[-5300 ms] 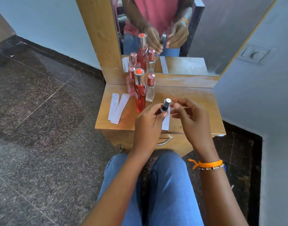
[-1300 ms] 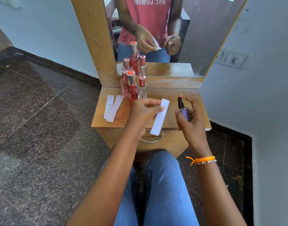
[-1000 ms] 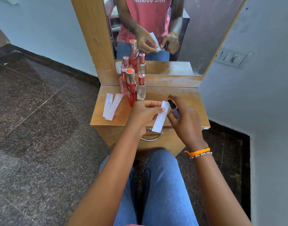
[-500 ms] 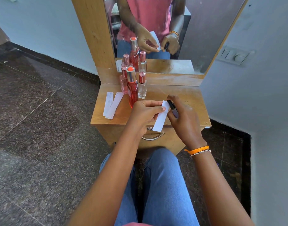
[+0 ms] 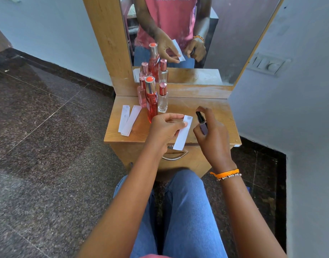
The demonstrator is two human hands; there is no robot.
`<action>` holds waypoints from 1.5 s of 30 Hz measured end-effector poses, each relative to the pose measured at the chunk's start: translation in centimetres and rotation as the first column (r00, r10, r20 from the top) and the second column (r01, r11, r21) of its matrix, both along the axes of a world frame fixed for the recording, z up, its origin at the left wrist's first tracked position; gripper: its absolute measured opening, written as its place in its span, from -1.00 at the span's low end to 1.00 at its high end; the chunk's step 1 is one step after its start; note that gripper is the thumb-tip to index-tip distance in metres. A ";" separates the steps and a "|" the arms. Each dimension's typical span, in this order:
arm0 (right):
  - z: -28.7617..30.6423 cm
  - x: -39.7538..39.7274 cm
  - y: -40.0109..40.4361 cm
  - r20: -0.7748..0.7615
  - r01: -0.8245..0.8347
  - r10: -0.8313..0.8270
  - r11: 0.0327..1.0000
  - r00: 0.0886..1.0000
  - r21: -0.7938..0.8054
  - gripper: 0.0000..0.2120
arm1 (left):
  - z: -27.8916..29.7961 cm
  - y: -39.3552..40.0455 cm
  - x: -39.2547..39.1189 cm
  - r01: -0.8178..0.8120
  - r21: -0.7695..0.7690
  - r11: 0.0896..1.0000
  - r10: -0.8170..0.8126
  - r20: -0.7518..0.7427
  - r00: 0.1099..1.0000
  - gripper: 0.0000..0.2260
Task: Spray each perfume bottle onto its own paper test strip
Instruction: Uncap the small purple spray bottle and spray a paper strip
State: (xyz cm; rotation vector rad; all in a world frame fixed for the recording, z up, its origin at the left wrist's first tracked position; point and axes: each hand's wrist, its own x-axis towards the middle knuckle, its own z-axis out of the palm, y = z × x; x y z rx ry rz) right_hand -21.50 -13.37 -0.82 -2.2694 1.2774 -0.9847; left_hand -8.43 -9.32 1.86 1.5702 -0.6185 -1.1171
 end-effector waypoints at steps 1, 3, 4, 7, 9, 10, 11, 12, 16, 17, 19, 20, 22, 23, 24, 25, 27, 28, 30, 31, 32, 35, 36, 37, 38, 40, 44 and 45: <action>-0.1 -0.1 0.0 0.022 0.008 -0.008 1.000 1.000 0.014 -0.54 | -0.4 -0.3 0.0 -0.010 0.001 1.000 0.010 0.065 0.998 -0.87; -0.1 -0.3 0.2 0.057 0.007 -0.009 0.999 0.998 0.036 -0.54 | -1.3 -0.9 0.0 -0.032 -0.026 0.999 0.037 0.229 0.973 -0.86; -0.2 -0.4 0.3 0.066 0.003 -0.006 0.999 0.998 0.044 -0.55 | -1.6 -1.2 -0.1 -0.034 -0.046 0.998 0.047 0.316 0.948 -0.88; -0.1 -0.4 0.8 0.067 -0.002 -0.003 0.998 0.998 0.066 -0.56 | -2.0 -1.8 -0.7 -0.015 -0.096 0.995 0.066 0.547 0.835 -0.98; 0.0 -0.4 1.1 0.074 -0.008 0.003 0.997 0.997 0.073 -0.57 | -2.6 -2.0 -1.1 0.006 -0.096 0.995 0.059 0.660 0.749 -0.93; 0.1 -0.4 1.2 0.083 -0.013 0.006 0.997 0.997 0.073 -0.57 | -2.9 -2.0 -1.2 0.022 -0.073 0.997 0.037 0.714 0.699 -0.90; 0.1 -0.4 1.3 0.093 -0.016 0.009 0.997 0.996 0.075 -0.57 | -3.2 -2.0 -1.3 0.039 -0.040 0.998 0.005 0.764 0.646 -0.88; 0.1 -0.4 1.3 0.102 -0.016 0.009 0.997 0.995 0.077 -0.58 | -3.4 -1.8 -1.4 0.055 -0.006 0.998 -0.028 0.802 0.596 -0.86; -0.3 -0.3 1.1 0.126 -0.006 -0.005 0.997 0.992 0.083 -0.59 | -3.4 -0.9 -1.4 0.092 0.103 0.990 -0.133 0.898 0.420 -0.78; -0.4 -0.2 1.1 0.130 -0.006 -0.005 0.997 0.992 0.081 -0.59 | -3.3 -0.8 -1.3 0.094 0.112 0.989 -0.140 0.904 0.403 -0.76; -0.5 -0.2 1.1 0.135 -0.009 -0.002 0.997 0.991 0.078 -0.59 | -3.3 -0.8 -1.2 0.094 0.108 0.990 -0.137 0.900 0.413 -0.73; -0.5 -0.2 1.1 0.139 -0.009 -0.002 0.997 0.990 0.078 -0.59 | -3.3 -1.0 -1.2 0.092 0.099 0.991 -0.129 0.897 0.422 -0.72; -0.5 -0.2 1.1 0.147 -0.009 -0.003 0.996 0.989 0.084 -0.59 | -3.4 -1.6 -1.1 0.080 0.087 0.993 -0.113 0.898 0.426 -0.71; -0.6 -0.2 1.1 0.149 -0.012 -0.002 0.996 0.989 0.091 -0.59 | -3.5 -2.0 -1.0 0.071 0.083 0.994 -0.106 0.900 0.423 -0.71; -0.7 -0.2 1.2 0.147 -0.016 0.002 0.995 0.989 0.098 -0.59 | -3.5 -2.3 -1.0 0.065 0.076 0.995 -0.097 0.902 0.420 -0.71; -0.9 -0.3 1.2 0.144 -0.021 0.006 0.995 0.990 0.102 -0.59 | -3.6 -2.6 -1.0 0.061 0.070 0.996 -0.089 0.905 0.415 -0.71; -1.4 -0.4 1.2 0.138 -0.029 0.014 0.994 0.990 0.104 -0.59 | -3.7 -2.9 -1.2 0.063 0.057 0.996 -0.077 0.915 0.395 -0.72; -1.6 -0.4 1.2 0.136 -0.033 0.019 0.994 0.991 0.105 -0.59 | -3.6 -2.9 -1.4 0.067 0.044 0.997 -0.066 0.921 0.385 -0.71; -1.9 -0.5 1.3 0.141 -0.039 0.023 0.993 0.990 0.114 -0.58 | -3.5 -2.8 -1.7 0.074 0.001 0.997 -0.030 0.924 0.381 -0.69; -2.0 -0.5 1.3 0.156 -0.040 0.019 0.991 0.988 0.129 -0.56 | -3.5 -2.7 -1.8 0.078 -0.028 0.997 -0.005 0.921 0.390 -0.68; -2.2 -0.5 1.3 0.178 -0.042 0.014 0.988 0.984 0.150 -0.55 | -3.3 -2.5 -1.9 0.092 -0.065 0.994 0.021 0.909 0.417 -0.69; -2.5 -0.4 1.4 0.238 -0.037 -0.008 0.982 0.971 0.184 -0.54 | -2.2 -1.3 -2.3 0.161 -0.158 0.974 0.013 0.752 0.659 -0.77; -2.6 -0.4 1.4 0.263 -0.039 -0.013 0.981 0.965 0.190 -0.55 | -1.7 -0.9 -2.5 0.182 -0.150 0.972 -0.038 0.663 0.748 -0.78; -2.7 -0.3 1.3 0.295 -0.048 -0.012 0.979 0.956 0.197 -0.55 | -1.6 -0.5 -2.6 0.192 -0.131 0.973 -0.086 0.565 0.820 -0.78; -2.8 -0.2 1.3 0.323 -0.060 -0.008 0.978 0.946 0.200 -0.56 | -1.5 -0.1 -2.6 0.194 -0.114 0.974 -0.119 0.473 0.873 -0.79; -2.8 0.1 1.4 0.352 -0.076 0.001 0.977 0.936 0.200 -0.54 | -1.7 0.3 -2.5 0.197 -0.072 0.978 -0.162 0.340 0.926 -0.83; -2.8 0.6 1.6 0.389 -0.096 0.012 0.976 0.921 0.197 -0.50 | -2.4 0.4 -2.4 0.156 -0.031 0.987 -0.142 0.258 0.956 -0.89; -2.8 0.6 1.6 0.384 -0.097 0.020 0.978 0.923 0.184 -0.51 | -2.5 0.4 -2.4 0.137 -0.043 0.990 -0.122 0.250 0.960 -0.86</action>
